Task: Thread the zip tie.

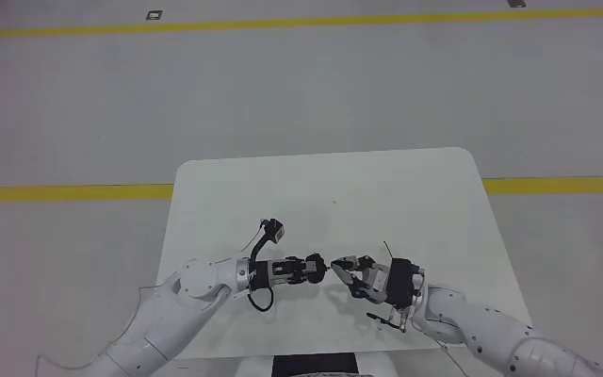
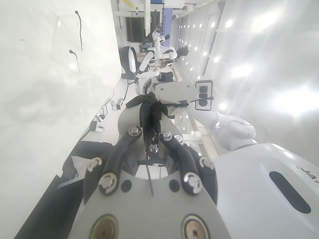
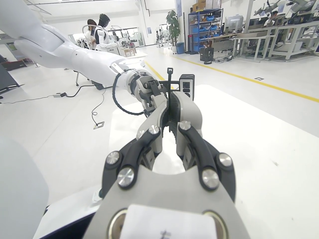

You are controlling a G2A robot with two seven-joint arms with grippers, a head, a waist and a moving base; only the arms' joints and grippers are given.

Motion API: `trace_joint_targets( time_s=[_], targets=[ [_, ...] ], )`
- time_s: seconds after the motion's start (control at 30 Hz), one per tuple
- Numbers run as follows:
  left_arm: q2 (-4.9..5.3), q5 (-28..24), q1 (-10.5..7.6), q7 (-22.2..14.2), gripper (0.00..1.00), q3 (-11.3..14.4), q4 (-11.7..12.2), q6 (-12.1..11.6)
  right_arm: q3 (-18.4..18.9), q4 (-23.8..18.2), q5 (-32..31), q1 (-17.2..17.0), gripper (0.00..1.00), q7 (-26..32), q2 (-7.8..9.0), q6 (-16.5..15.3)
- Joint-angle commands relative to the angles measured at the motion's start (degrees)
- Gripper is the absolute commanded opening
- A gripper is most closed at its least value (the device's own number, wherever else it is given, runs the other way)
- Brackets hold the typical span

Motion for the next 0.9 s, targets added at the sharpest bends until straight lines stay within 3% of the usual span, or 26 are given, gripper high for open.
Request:
trace_joint_targets(
  time_s=[0.0,0.53,0.87],
  targets=[
    [0.00,0.00,0.00,0.00,0.00,0.00,0.00,0.00,0.02,0.05,-0.01,0.00,0.00,0.05,-0.06,0.00],
    [0.00,0.00,0.00,0.00,0.00,0.00,0.00,0.00,0.41,0.66,-0.15,-0.23,0.00,0.32,-0.25,0.00],
    [0.00,0.00,0.00,0.00,0.00,0.00,0.00,0.00,2.12,-1.01,-1.06,-1.06,0.00,-1.12,0.26,0.00]
  ],
)
